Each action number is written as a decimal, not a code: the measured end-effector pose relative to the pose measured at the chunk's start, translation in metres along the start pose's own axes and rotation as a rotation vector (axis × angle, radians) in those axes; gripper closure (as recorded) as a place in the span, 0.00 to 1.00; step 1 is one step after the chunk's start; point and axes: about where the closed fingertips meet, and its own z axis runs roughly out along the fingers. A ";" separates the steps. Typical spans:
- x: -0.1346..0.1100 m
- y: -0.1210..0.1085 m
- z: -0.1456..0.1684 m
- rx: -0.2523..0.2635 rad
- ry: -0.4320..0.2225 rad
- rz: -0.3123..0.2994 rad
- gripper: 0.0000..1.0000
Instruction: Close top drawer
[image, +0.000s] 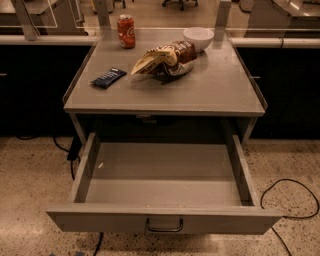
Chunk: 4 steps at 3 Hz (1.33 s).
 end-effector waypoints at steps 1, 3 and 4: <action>0.000 0.001 0.000 0.000 0.000 0.001 0.00; 0.001 0.049 0.011 0.021 0.010 -0.003 0.00; -0.012 0.082 0.045 -0.018 0.017 -0.034 0.00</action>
Offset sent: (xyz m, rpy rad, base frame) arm -0.0432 0.0014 -0.0092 -0.0095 -0.0153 -0.0244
